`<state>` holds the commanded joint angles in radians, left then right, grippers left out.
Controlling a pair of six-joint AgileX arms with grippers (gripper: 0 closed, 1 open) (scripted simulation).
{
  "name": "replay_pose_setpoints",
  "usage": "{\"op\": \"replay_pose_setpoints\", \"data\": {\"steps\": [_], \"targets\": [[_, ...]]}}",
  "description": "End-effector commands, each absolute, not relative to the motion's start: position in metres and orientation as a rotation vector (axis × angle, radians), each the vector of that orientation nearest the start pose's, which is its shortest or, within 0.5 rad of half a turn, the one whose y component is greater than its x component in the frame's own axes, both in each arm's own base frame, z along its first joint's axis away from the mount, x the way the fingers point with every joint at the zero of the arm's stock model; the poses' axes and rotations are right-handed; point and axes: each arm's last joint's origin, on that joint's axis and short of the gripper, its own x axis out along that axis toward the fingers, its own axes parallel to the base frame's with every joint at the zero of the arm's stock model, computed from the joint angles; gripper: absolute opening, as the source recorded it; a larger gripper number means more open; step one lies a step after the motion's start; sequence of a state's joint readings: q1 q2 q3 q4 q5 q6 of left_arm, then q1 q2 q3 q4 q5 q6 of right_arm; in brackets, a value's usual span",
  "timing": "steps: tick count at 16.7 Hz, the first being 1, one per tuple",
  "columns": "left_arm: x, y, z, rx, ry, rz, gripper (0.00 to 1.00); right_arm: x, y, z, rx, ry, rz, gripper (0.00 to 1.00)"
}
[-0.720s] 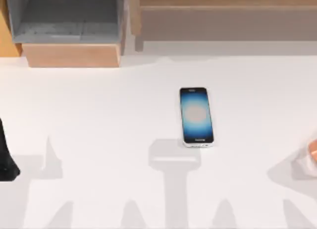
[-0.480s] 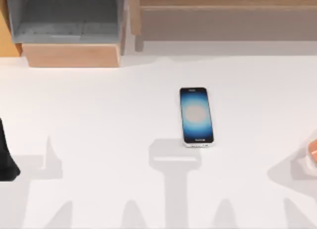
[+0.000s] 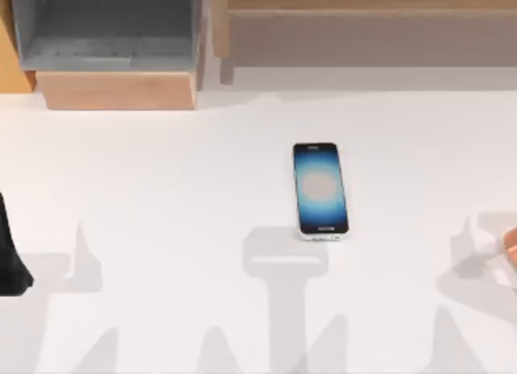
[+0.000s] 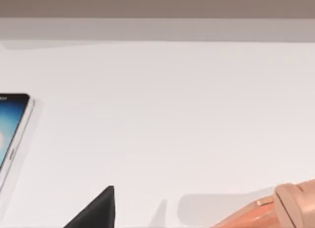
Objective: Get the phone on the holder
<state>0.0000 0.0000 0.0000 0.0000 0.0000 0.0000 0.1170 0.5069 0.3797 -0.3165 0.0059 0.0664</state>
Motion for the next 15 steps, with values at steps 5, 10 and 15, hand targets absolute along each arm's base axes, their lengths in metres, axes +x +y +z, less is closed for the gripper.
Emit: {"op": "replay_pose_setpoints", "data": {"steps": [5, 10, 15], "targets": [[0.106, -0.001, 0.160, 0.000, 0.000, 0.000, 1.00, 0.193, 0.046, 0.264, 0.061, 0.779, 0.159, 1.00], [0.106, -0.001, 0.160, 0.000, 0.000, 0.000, 1.00, 0.276, 0.102, 0.288, 0.068, 1.078, 0.171, 1.00], [0.106, -0.001, 0.160, 0.000, 0.000, 0.000, 1.00, 0.352, 0.172, 0.265, 0.046, 1.322, 0.130, 1.00]]}}
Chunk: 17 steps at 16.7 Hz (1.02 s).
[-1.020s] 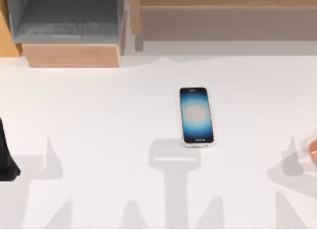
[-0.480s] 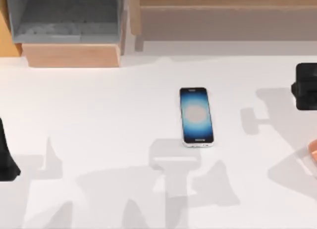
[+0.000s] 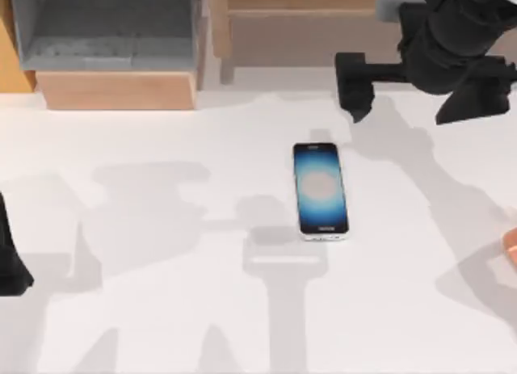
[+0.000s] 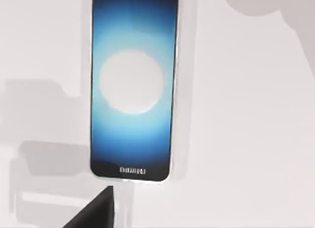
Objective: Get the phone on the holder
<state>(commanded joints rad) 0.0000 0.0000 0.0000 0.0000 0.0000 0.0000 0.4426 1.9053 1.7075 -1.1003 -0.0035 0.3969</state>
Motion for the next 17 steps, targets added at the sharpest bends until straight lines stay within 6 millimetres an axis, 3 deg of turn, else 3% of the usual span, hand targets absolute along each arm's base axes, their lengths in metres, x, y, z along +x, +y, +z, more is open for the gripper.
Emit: {"op": "replay_pose_setpoints", "data": {"steps": [4, 8, 11, 17], "targets": [[0.106, -0.001, 0.160, 0.000, 0.000, 0.000, 1.00, 0.389, 0.219, 0.223, 0.016, 1.463, 0.078, 1.00], [0.106, -0.001, 0.160, 0.000, 0.000, 0.000, 1.00, 0.406, 0.248, 0.185, -0.009, 1.549, 0.032, 1.00], [0.106, -0.001, 0.160, 0.000, 0.000, 0.000, 1.00, 0.410, 0.256, 0.173, -0.016, 1.571, 0.018, 1.00], [0.106, -0.001, 0.160, 0.000, 0.000, 0.000, 1.00, 0.411, 0.254, 0.172, -0.013, 1.571, 0.016, 1.00]]}}
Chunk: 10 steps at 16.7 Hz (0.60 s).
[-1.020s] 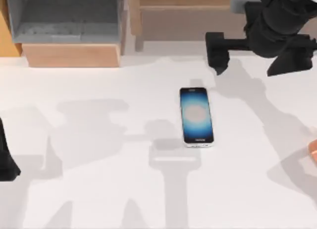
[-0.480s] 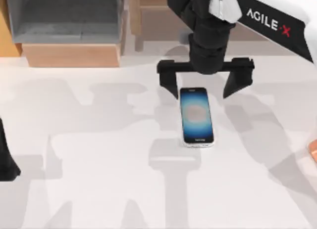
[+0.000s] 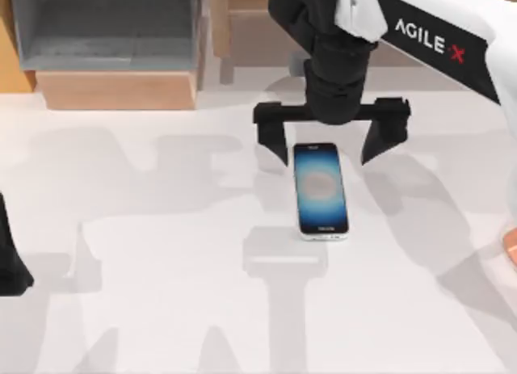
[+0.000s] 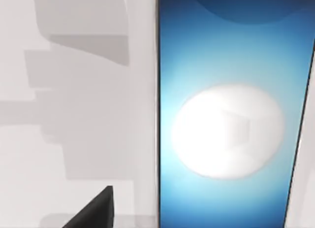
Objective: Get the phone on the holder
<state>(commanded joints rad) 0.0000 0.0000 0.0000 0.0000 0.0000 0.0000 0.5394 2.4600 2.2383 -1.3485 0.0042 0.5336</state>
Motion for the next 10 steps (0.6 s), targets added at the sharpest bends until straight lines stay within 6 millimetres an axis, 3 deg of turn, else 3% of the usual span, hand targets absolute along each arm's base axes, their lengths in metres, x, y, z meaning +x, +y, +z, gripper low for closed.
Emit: {"op": "replay_pose_setpoints", "data": {"steps": [2, 7, 10], "targets": [[0.106, -0.001, 0.160, 0.000, 0.000, 0.000, 1.00, 0.411, 0.255, 0.160, -0.017, 1.574, 0.017, 1.00], [0.106, -0.001, 0.160, 0.000, 0.000, 0.000, 1.00, 0.412, 0.256, 0.107, -0.013, 1.564, 0.021, 1.00], [0.106, -0.001, 0.160, 0.000, 0.000, 0.000, 1.00, 0.410, 0.256, 0.093, -0.016, 1.571, 0.018, 1.00]]}}
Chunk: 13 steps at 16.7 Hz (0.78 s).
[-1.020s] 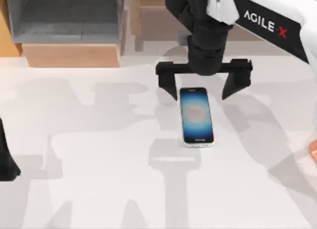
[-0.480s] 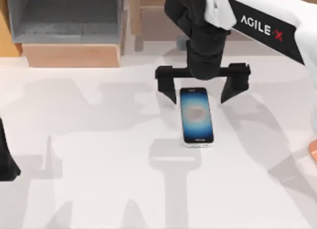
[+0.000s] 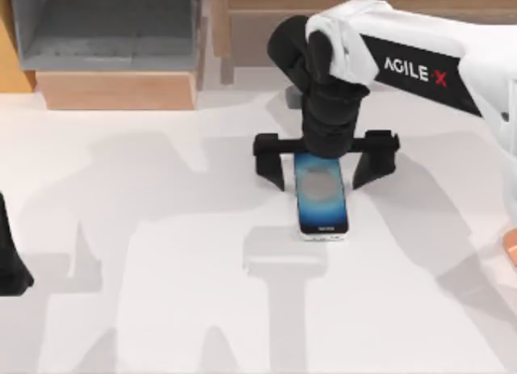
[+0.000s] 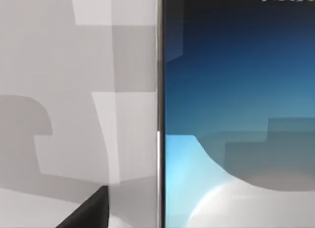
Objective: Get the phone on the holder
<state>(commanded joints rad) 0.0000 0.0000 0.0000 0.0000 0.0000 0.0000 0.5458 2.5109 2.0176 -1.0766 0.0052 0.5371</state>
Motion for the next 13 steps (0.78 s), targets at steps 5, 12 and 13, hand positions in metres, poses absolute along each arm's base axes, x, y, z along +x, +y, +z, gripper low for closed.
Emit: {"op": "replay_pose_setpoints", "data": {"steps": [5, 12, 13], "targets": [[0.1057, -0.0012, 0.1600, 0.000, 0.000, 0.000, 1.00, 0.4101, 0.2558, 0.0933, -0.016, 1.571, 0.018, 0.85], [0.1057, -0.0012, 0.1600, 0.000, 0.000, 0.000, 1.00, 0.4101, 0.2558, 0.0933, -0.016, 1.571, 0.018, 0.32], [0.1057, -0.0012, 0.1600, 0.000, 0.000, 0.000, 1.00, 0.4101, 0.2558, 0.0933, -0.016, 1.571, 0.018, 0.25]]}}
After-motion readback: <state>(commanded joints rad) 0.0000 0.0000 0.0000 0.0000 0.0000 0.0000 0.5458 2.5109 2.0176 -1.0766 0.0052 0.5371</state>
